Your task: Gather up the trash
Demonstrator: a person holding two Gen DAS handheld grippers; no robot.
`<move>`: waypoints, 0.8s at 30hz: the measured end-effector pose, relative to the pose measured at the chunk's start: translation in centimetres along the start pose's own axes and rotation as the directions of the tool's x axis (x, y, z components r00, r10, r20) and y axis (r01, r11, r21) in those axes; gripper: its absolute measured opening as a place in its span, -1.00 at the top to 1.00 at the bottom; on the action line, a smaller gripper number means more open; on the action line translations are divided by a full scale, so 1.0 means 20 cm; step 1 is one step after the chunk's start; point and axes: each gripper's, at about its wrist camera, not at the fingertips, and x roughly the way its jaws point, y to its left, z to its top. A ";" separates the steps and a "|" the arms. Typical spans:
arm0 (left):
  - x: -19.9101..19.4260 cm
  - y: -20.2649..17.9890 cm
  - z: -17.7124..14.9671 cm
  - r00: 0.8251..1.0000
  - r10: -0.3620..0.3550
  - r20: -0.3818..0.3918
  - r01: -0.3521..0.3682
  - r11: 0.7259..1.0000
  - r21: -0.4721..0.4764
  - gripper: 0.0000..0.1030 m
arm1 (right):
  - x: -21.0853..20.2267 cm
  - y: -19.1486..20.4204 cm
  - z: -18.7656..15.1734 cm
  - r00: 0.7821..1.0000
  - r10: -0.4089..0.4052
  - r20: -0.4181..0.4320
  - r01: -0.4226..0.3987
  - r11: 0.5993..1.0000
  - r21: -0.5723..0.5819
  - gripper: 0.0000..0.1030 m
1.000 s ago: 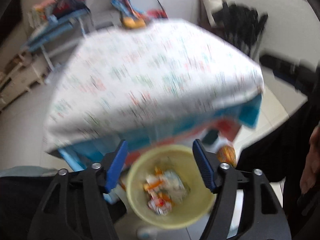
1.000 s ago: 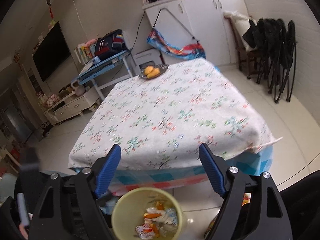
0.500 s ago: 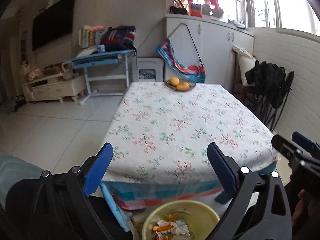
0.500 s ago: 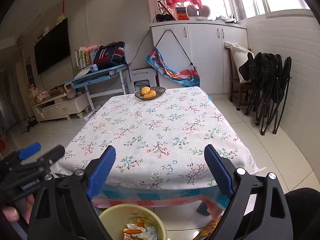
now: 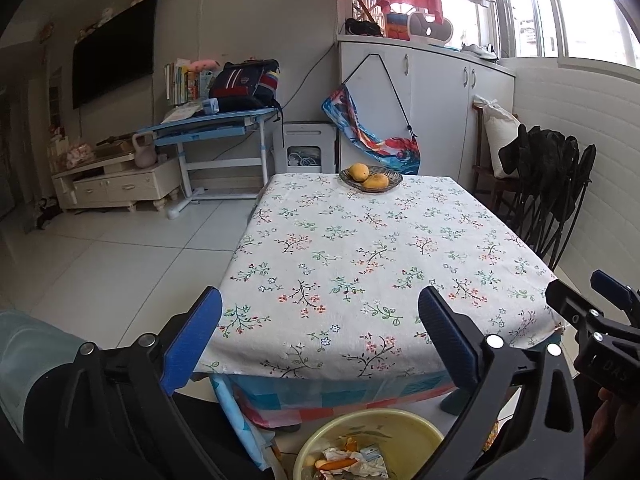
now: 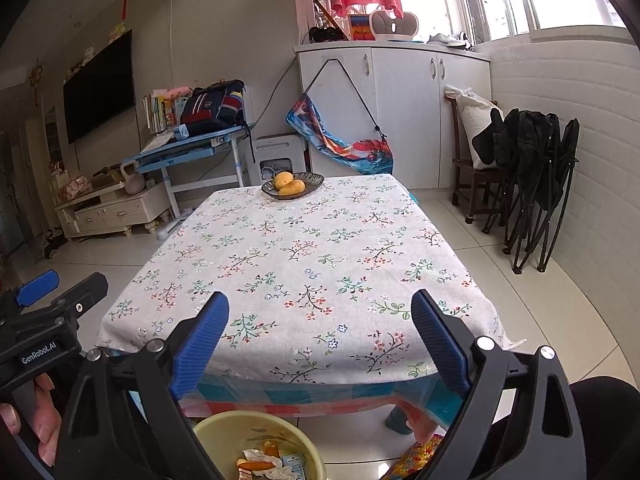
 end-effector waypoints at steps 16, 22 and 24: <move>0.00 -0.01 0.00 1.000 0.011 0.001 -0.011 1.000 0.005 -0.86 | 0.00 -0.01 0.00 1.000 -0.007 -0.001 0.007 1.000 0.003 -0.75; -0.01 -0.01 0.00 1.000 0.014 0.006 -0.014 1.000 0.011 -0.86 | 0.01 -0.02 -0.01 1.000 -0.007 -0.005 0.007 1.000 0.000 -0.75; -0.01 -0.01 0.00 1.000 0.015 0.008 -0.016 1.000 0.011 -0.86 | 0.01 -0.02 -0.01 1.000 -0.007 -0.004 0.007 1.000 0.000 -0.75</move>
